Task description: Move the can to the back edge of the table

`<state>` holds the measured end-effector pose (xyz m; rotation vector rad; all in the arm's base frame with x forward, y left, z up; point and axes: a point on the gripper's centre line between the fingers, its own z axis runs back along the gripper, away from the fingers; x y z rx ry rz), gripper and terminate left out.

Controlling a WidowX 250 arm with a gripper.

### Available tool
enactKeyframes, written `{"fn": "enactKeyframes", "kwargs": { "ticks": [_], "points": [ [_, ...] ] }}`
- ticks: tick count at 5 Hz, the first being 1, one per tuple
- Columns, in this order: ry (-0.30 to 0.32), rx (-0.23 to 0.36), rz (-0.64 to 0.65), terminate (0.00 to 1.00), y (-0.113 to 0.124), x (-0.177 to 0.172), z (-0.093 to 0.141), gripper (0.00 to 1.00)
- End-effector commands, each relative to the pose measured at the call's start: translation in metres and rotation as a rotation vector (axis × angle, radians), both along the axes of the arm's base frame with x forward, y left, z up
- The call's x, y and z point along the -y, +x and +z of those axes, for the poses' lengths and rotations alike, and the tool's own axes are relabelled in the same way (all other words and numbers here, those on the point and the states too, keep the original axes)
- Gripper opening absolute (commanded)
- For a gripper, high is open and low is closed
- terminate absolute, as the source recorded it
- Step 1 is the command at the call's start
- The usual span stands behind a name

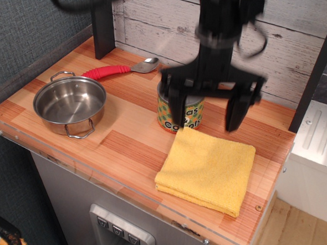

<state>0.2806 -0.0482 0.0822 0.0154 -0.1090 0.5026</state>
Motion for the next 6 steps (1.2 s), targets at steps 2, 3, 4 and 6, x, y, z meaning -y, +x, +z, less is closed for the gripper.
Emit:
{"fn": "enactKeyframes", "kwargs": {
  "ticks": [2,3,4,6],
  "points": [
    [-0.029,-0.037,0.031,0.0,0.029,-0.023,-0.026,1.0],
    [-0.017,-0.04,0.03,0.0,0.037,-0.029,-0.028,1.0],
    [-0.004,-0.05,0.066,0.0,0.047,-0.037,-0.029,1.0],
    [0.009,-0.053,0.132,0.0,0.062,-0.061,-0.027,1.0]
  ]
}}
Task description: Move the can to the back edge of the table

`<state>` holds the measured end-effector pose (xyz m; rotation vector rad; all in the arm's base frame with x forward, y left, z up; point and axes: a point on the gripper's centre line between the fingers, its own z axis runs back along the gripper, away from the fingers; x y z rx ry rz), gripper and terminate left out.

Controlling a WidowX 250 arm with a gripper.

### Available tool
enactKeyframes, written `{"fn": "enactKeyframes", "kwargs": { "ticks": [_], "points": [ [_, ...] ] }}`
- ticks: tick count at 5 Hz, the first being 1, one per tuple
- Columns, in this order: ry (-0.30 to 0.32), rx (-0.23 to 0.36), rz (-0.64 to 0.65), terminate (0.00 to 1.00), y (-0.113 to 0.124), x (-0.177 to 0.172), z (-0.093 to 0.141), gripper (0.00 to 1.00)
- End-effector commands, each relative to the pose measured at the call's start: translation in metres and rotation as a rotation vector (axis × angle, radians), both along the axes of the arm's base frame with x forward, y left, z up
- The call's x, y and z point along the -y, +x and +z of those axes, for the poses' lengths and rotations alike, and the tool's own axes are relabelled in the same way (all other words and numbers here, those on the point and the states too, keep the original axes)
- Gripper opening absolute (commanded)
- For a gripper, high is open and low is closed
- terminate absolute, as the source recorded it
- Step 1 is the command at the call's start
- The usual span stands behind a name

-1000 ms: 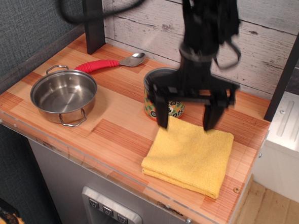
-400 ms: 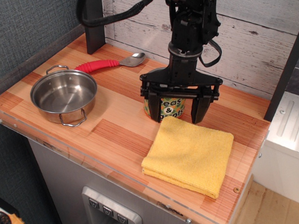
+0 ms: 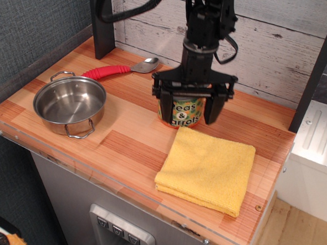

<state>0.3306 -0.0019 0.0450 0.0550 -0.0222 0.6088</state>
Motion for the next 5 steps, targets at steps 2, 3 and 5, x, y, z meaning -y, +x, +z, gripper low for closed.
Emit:
{"fn": "enactKeyframes", "kwargs": {
  "ticks": [2,3,5],
  "points": [
    [0.011,0.046,0.057,0.0,0.023,-0.035,0.015,1.0],
    [0.029,0.04,0.065,0.0,0.03,-0.041,0.013,1.0],
    [0.076,0.05,0.075,0.0,0.043,-0.046,0.015,1.0]
  ]
}}
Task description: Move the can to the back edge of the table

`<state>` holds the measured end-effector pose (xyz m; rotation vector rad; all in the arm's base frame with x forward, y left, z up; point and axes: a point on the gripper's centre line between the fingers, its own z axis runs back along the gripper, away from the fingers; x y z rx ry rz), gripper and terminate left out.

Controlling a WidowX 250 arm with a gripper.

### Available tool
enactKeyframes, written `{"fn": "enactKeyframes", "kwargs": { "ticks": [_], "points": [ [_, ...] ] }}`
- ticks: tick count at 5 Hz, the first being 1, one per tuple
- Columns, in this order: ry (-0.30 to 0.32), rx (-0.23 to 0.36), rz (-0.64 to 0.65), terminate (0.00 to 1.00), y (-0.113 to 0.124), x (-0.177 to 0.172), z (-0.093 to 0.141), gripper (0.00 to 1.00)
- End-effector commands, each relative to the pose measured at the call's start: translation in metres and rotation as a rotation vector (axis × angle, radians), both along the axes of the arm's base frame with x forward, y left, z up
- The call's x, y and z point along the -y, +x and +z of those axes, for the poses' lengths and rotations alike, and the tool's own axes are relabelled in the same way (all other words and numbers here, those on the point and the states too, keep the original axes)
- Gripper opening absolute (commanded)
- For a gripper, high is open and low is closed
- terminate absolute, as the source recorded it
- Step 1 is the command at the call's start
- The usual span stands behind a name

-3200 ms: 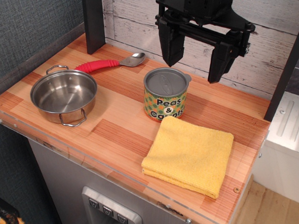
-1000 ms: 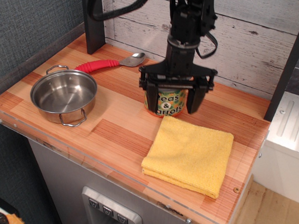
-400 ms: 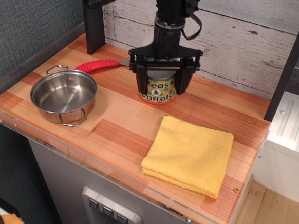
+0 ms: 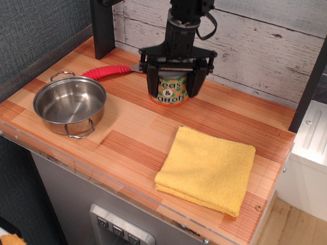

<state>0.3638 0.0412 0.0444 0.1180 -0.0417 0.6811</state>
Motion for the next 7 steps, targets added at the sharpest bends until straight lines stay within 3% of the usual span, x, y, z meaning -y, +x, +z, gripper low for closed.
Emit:
{"fn": "enactKeyframes", "kwargs": {
  "ticks": [1,3,5,6,7],
  "points": [
    [0.011,0.053,0.006,0.0,0.014,-0.008,0.016,1.0],
    [0.018,0.049,-0.024,0.0,0.009,0.001,0.023,1.0],
    [0.02,0.029,-0.235,0.0,-0.012,0.01,0.059,1.0],
    [0.061,-0.072,-0.351,0.0,-0.028,0.003,0.082,1.0],
    [0.056,-0.094,-0.423,0.0,-0.053,-0.012,0.101,1.0]
  ]
}}
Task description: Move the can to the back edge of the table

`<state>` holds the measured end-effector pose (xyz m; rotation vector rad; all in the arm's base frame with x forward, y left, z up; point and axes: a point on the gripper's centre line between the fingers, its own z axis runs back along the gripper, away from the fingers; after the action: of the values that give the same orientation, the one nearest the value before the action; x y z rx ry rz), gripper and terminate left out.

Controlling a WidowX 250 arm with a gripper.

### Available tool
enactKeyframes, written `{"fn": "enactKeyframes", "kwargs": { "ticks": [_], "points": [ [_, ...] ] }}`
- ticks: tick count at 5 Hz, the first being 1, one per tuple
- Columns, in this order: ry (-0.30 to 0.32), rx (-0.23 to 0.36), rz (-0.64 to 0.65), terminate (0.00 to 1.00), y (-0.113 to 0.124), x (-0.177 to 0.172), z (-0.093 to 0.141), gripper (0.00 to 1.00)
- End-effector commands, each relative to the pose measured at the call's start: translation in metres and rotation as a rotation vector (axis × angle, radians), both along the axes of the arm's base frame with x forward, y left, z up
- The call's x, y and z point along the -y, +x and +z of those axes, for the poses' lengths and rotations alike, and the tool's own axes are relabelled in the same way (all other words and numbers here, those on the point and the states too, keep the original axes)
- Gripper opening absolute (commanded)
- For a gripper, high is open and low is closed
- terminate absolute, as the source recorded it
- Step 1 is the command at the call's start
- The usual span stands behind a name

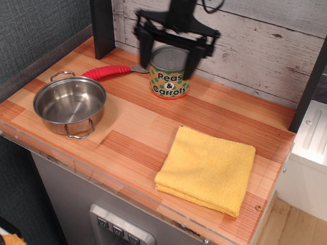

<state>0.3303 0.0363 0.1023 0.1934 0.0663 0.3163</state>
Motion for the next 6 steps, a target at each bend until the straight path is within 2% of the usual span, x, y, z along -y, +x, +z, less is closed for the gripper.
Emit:
{"fn": "enactKeyframes", "kwargs": {
  "ticks": [1,2,3,4,5,6],
  "points": [
    [0.038,0.028,-0.111,0.0,-0.043,-0.028,0.056,1.0],
    [0.07,0.022,-0.104,0.0,-0.062,-0.04,0.06,1.0],
    [0.079,0.041,-0.052,0.0,-0.085,-0.056,0.064,1.0],
    [0.011,0.07,-0.045,0.0,-0.102,-0.071,0.064,1.0],
    [-0.025,0.108,-0.051,0.0,-0.112,-0.08,0.062,1.0],
    [-0.025,0.108,-0.051,0.0,-0.112,-0.08,0.062,1.0]
  ]
}}
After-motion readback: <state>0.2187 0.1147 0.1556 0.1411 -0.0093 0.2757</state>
